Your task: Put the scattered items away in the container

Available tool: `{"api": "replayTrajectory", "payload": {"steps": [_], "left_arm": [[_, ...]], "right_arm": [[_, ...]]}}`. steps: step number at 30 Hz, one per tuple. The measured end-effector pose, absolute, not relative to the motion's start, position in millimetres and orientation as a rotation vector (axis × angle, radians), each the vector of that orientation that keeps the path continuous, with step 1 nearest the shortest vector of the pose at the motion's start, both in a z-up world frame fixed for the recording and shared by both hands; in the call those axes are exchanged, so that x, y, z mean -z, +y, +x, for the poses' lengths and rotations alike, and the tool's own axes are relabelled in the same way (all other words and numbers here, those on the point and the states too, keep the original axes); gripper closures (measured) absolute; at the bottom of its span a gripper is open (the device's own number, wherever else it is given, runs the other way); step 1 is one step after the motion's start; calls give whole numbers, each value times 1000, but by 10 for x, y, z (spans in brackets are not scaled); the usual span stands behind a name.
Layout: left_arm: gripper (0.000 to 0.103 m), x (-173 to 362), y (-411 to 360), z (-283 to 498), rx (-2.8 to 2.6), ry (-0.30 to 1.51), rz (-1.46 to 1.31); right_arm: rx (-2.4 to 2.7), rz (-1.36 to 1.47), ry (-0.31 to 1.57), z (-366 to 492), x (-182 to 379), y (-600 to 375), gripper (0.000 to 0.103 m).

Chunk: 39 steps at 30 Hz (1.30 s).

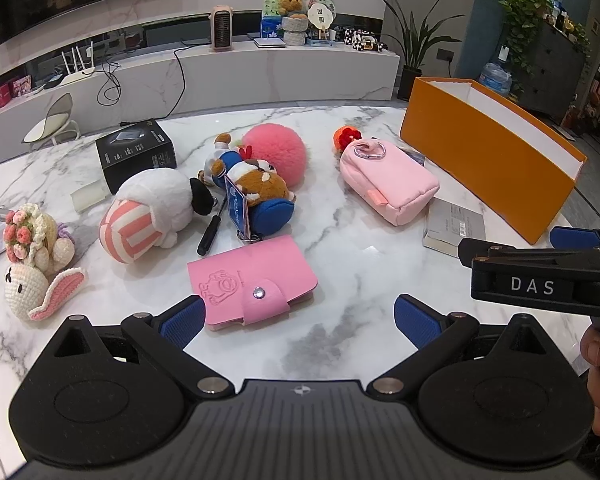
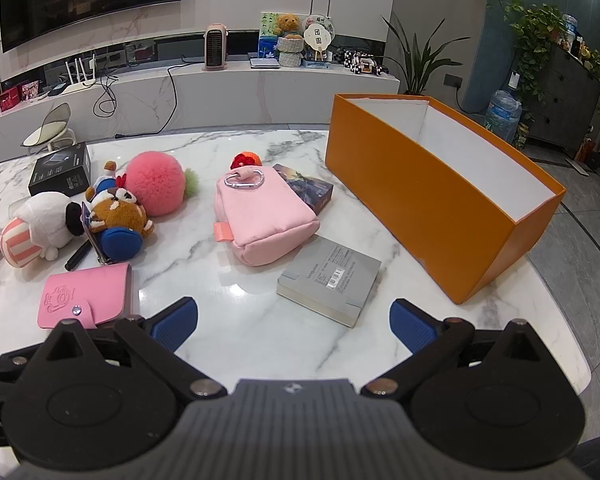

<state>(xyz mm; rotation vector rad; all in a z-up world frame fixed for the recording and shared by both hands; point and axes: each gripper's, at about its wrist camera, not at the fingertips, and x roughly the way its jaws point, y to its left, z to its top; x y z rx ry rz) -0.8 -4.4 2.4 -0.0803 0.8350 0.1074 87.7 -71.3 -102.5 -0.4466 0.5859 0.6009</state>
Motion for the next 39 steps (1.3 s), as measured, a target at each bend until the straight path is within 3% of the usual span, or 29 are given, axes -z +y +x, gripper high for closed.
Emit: {"api": "replayTrajectory", "payload": {"steps": [39], "left_arm": [[0,-10,49,-3,-206,836,-99]], "right_arm": [[-671,-376,561,977,883,-738,0]]}}
